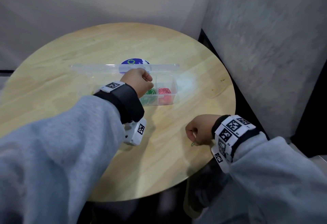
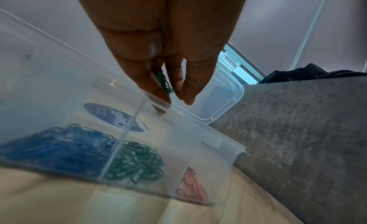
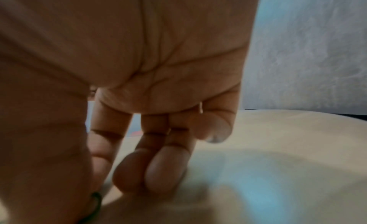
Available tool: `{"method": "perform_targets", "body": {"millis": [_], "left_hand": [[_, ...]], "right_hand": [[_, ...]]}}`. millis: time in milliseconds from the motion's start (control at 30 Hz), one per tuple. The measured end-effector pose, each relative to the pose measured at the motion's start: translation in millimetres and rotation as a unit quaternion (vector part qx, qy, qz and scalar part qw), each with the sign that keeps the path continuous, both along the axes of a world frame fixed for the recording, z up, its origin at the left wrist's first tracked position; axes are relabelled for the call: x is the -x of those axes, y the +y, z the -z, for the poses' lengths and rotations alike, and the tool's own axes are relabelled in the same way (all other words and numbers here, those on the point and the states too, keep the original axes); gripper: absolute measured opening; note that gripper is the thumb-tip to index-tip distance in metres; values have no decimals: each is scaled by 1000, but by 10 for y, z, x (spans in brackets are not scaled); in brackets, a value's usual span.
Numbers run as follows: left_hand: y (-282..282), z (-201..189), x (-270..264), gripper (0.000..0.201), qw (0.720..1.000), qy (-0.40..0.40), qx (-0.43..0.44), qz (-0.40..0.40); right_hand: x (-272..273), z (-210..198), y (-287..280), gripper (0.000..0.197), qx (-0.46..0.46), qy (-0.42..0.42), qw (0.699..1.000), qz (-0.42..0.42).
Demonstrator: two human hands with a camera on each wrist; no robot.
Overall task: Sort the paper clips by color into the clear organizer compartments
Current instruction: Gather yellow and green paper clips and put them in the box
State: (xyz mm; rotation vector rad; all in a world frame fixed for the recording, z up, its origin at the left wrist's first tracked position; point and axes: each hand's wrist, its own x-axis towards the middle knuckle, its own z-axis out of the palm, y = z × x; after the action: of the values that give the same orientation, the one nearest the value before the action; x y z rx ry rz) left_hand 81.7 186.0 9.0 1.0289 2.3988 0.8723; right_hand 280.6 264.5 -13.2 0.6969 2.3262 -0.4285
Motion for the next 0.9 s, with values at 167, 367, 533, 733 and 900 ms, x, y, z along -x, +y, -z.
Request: {"method": "perform_targets", "body": {"millis": [167, 367, 533, 733, 900], "left_hand": [[-216, 8, 78, 17, 995, -46, -84, -13], [-881, -230, 472, 17, 979, -59, -156, -119], [-1284, -395, 773, 26, 957, 87, -108, -255], [-1237, -89, 1013, 65, 950, -146, 51, -272], [-1181, 170, 1008, 36, 931, -271, 2, -245]], "right_hand": [[149, -83, 69, 10, 35, 57, 996, 57], [430, -449, 155, 13, 109, 217, 961, 133], [802, -424, 79, 20, 106, 410, 871, 249], [1138, -131, -137, 11, 77, 450, 846, 276], [935, -170, 70, 7, -29, 484, 812, 324]]}}
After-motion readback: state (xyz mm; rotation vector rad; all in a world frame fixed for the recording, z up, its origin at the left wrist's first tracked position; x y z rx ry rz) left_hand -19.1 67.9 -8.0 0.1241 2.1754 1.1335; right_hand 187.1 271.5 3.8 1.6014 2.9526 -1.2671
